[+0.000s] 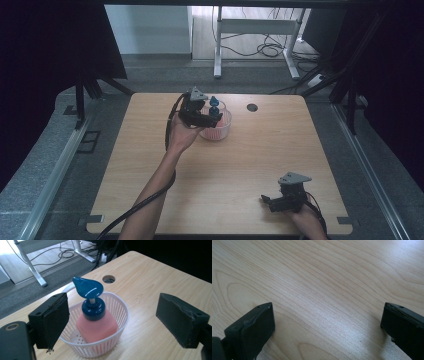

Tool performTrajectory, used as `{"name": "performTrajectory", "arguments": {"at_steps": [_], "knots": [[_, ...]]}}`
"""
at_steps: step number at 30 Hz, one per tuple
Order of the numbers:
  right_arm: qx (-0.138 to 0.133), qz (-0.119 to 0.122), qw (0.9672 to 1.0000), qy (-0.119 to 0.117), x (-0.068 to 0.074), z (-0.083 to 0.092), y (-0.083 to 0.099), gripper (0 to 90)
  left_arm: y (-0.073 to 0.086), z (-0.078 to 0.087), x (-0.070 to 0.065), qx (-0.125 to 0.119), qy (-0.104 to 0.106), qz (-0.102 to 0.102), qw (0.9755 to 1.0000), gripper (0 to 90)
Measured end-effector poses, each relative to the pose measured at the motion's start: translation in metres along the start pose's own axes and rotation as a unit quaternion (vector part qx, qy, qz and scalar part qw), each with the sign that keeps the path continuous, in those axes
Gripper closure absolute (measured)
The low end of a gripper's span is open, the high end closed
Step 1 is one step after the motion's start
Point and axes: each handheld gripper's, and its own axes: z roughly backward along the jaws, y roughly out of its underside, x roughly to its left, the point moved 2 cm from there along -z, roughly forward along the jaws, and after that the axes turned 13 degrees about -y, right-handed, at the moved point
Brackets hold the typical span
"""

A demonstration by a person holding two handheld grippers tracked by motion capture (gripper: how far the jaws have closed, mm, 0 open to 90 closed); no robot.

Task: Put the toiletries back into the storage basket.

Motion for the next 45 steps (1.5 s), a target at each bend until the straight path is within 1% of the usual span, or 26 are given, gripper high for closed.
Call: {"name": "performTrajectory", "arguments": {"at_steps": [9, 15, 18, 26, 29, 31, 38, 45], "knots": [[0.000, 0.000, 1.0000, 0.001, 0.000, 0.000, 0.000, 0.0, 0.006, 0.009, -0.003, -0.004, 0.004, -0.003, 1.0000, 11.3], [0.001, -0.001, 1.0000, 0.001, 0.000, 0.000, 0.000, 0.0, 0.011, 0.018, -0.001, -0.007, 0.006, -0.004, 1.0000, 11.3], [0.000, -0.001, 1.0000, 0.001, 0.000, 0.000, 0.000, 0.0, 0.015, 0.022, 0.001, -0.007, 0.006, -0.001, 1.0000, 11.3], [0.001, -0.002, 1.0000, 0.001, 0.000, 0.000, 0.000, 0.0, 0.030, 0.031, 0.007, -0.010, 0.012, 0.014, 0.9998, 11.4], [0.001, -0.001, 1.0000, 0.002, 0.000, 0.000, 0.000, 0.0, 0.035, 0.034, 0.009, -0.010, 0.012, 0.015, 0.9998, 11.5], [0.001, -0.001, 1.0000, 0.002, 0.000, 0.000, 0.000, 0.0, 0.039, 0.036, 0.010, -0.012, 0.012, 0.022, 0.9996, 11.5], [0.001, -0.002, 1.0000, 0.002, 0.000, 0.000, 0.000, 0.0, 0.053, 0.041, 0.013, -0.011, 0.012, 0.027, 0.9995, 11.5], [0.001, -0.002, 1.0000, 0.002, 0.001, 0.000, 0.000, 0.0, 0.068, 0.047, 0.016, -0.007, 0.004, 0.028, 0.9996, 11.5]]}}
